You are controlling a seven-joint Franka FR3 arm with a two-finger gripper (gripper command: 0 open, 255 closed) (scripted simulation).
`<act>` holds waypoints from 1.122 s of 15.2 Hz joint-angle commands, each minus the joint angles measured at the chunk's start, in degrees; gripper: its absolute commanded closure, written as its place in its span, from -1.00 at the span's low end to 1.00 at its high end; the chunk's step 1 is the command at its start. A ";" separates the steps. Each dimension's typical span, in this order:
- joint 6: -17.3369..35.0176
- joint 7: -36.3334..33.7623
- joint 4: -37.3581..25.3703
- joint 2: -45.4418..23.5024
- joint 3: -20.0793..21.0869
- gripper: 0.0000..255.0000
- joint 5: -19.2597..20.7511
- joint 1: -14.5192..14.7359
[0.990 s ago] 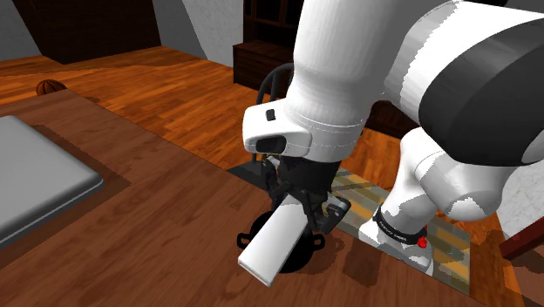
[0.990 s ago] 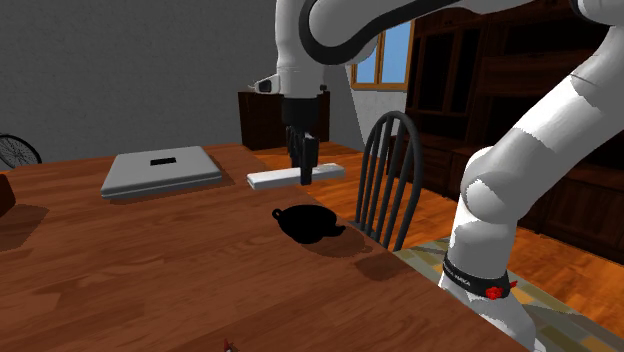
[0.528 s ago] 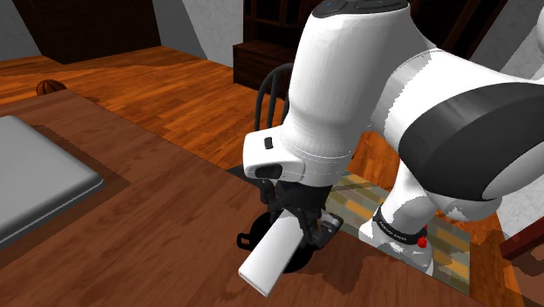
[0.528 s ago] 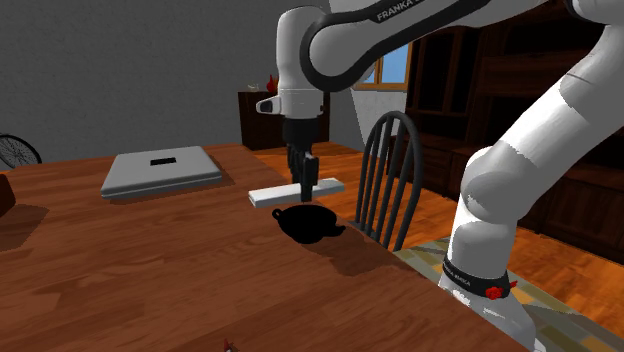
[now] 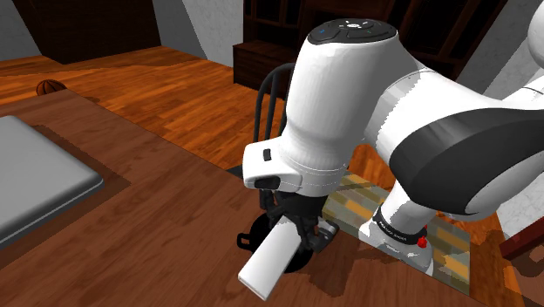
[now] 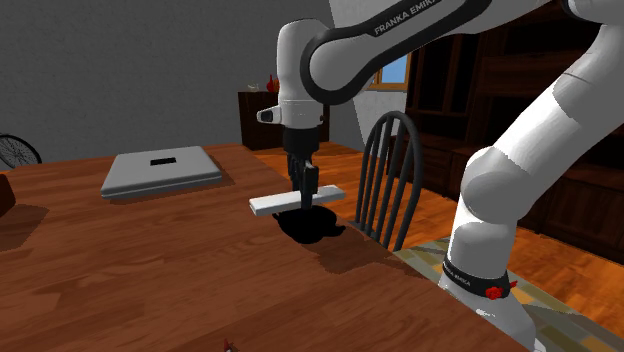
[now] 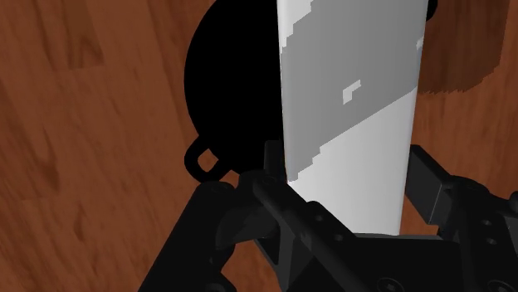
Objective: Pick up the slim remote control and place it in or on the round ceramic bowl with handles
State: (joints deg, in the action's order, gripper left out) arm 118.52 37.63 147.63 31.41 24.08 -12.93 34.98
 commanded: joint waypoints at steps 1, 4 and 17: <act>0.02 0.00 0.00 0.00 0.00 1.00 0.00 0.00; 0.02 0.00 0.01 0.01 0.00 -1.00 0.00 0.00; -8.01 0.03 -5.65 2.40 -1.56 -1.00 0.76 -0.10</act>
State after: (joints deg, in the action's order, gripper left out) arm 110.57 37.65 142.01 33.79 22.54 -12.17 34.88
